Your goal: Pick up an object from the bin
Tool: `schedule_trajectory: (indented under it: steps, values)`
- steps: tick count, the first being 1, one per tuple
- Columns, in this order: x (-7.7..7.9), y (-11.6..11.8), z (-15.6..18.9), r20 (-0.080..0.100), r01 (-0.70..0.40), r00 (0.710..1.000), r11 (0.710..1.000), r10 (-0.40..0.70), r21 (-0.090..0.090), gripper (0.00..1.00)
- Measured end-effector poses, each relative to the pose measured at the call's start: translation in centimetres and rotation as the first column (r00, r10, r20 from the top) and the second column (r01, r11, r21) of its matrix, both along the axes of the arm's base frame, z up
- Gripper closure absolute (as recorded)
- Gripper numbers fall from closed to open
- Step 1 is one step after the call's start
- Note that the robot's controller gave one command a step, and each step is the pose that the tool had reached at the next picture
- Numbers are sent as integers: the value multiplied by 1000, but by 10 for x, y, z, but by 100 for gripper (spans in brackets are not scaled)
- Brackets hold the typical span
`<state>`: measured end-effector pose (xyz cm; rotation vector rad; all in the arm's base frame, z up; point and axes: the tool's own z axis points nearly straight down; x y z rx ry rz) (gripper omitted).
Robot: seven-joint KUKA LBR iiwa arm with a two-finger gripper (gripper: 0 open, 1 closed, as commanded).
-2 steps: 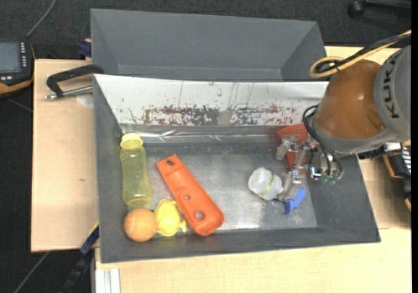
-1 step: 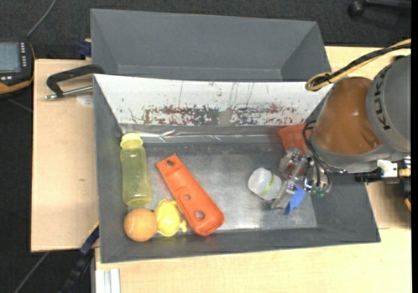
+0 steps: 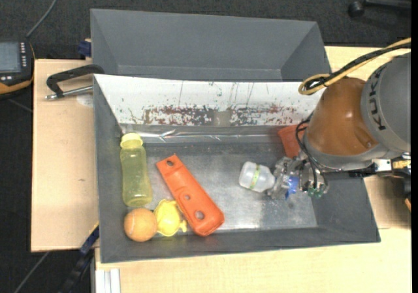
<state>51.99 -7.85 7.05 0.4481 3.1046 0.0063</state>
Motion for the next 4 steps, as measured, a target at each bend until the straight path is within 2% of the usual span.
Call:
schedule_trajectory:
  steps: [2,4]
  values:
    - [-2,0,8,-7,0,1000,1000,0,1,100]
    - [0,0,49,2,0,1000,1000,0,0,100]
